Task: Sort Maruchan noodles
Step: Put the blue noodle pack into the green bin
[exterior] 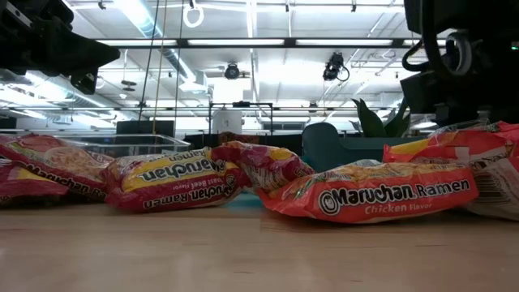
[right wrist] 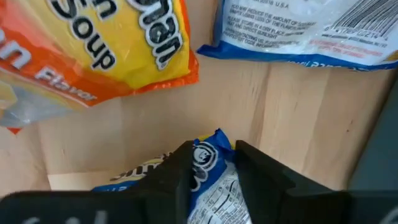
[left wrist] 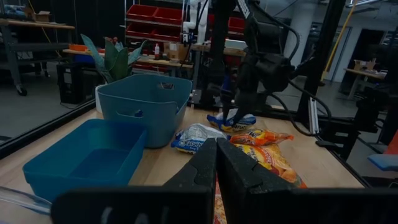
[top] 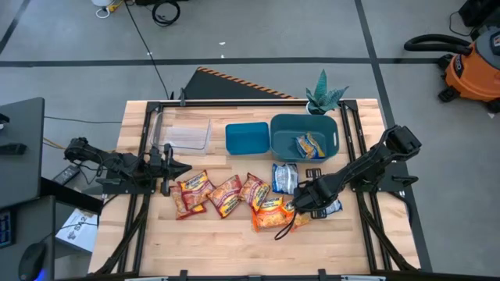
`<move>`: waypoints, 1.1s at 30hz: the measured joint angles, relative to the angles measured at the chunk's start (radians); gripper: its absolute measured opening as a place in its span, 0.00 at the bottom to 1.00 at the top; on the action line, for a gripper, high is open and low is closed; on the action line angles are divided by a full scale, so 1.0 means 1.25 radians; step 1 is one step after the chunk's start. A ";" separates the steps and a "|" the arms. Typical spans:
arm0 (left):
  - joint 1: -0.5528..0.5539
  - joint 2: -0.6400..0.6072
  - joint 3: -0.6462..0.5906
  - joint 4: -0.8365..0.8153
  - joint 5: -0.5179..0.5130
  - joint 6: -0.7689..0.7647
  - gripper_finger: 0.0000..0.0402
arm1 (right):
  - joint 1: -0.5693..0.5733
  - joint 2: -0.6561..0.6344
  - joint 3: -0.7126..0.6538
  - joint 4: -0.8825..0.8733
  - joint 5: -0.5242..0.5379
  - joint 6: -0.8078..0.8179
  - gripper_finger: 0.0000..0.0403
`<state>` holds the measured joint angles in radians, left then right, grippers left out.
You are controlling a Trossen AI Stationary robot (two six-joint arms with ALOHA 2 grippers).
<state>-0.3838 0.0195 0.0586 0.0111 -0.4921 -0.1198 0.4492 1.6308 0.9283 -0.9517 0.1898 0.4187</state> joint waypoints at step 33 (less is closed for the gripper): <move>0.000 0.000 0.000 0.000 0.000 0.000 0.04 | 0.025 -0.225 0.215 -0.278 0.369 0.019 0.02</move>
<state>-0.3836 0.0193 0.0586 0.0113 -0.4923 -0.1196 0.4799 1.3498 1.1969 -1.2994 0.6510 0.4419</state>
